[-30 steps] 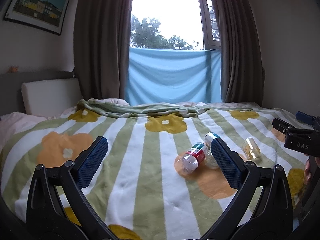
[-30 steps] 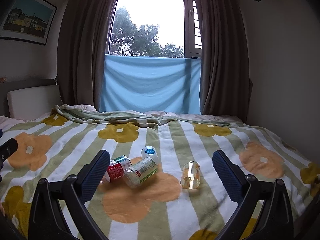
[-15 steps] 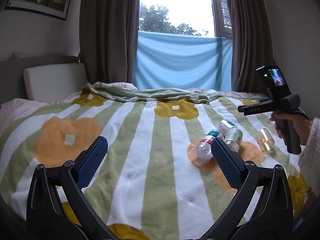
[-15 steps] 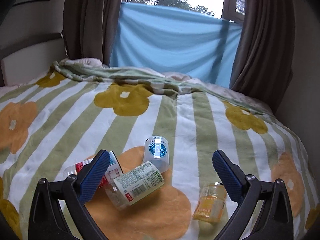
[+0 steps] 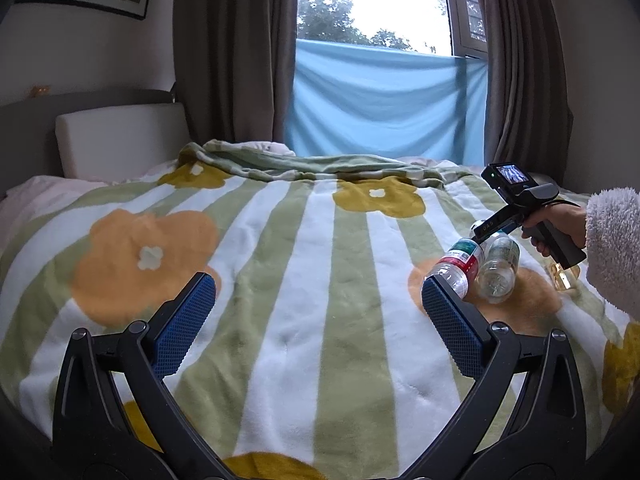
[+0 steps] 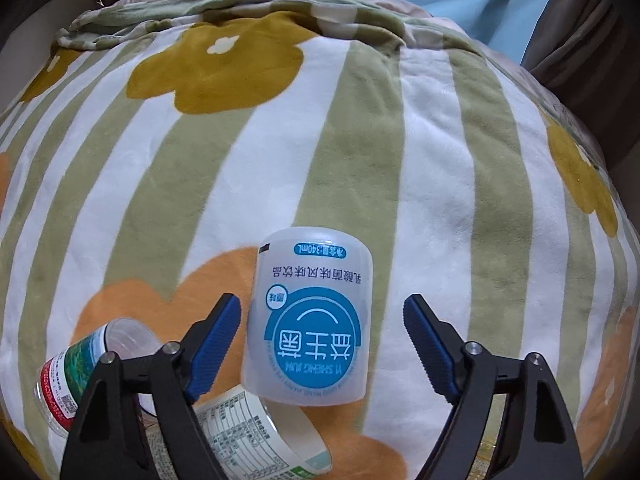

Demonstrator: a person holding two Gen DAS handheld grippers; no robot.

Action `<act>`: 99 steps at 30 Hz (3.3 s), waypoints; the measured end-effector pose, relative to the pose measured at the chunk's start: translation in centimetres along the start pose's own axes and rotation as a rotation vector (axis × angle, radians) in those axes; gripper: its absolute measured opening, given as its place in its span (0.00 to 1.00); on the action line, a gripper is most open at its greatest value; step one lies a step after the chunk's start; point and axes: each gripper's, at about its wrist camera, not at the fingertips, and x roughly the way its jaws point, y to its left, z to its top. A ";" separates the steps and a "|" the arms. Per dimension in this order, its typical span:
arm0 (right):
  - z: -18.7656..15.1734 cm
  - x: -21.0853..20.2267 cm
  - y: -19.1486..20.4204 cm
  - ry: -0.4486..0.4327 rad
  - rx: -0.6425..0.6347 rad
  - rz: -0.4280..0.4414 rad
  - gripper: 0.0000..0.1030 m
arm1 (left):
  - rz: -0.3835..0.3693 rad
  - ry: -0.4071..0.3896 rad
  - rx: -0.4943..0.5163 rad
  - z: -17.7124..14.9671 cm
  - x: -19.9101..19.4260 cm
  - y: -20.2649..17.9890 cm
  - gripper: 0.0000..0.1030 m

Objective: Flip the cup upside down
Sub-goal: 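Reach the right gripper to the lying white blue-label bottle and grasp it, then lift and turn the white bottle with the right gripper, stand it on the blanket, then move the left gripper to the standing white bottle and grasp it while the right gripper withdraws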

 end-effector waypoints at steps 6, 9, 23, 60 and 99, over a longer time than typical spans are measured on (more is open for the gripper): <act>0.6 0.7 0.2 0.012 -0.004 -0.016 0.57 | -0.005 0.023 0.002 -0.3 0.5 0.0 1.00; 1.0 0.1 0.0 -0.014 0.009 -0.039 0.56 | -0.013 0.014 0.003 -0.1 -0.1 -0.1 1.00; -8.4 -15.4 2.6 -0.227 -0.012 0.092 0.56 | -0.083 0.030 0.014 0.3 -3.0 -0.2 1.00; -23.6 -10.0 10.4 -0.035 0.261 0.315 1.00 | -0.173 0.261 0.067 -0.4 -4.4 0.1 1.00; -35.5 -19.1 -2.0 -0.663 0.187 0.297 1.00 | -0.325 1.287 0.164 -6.1 18.7 -23.9 0.60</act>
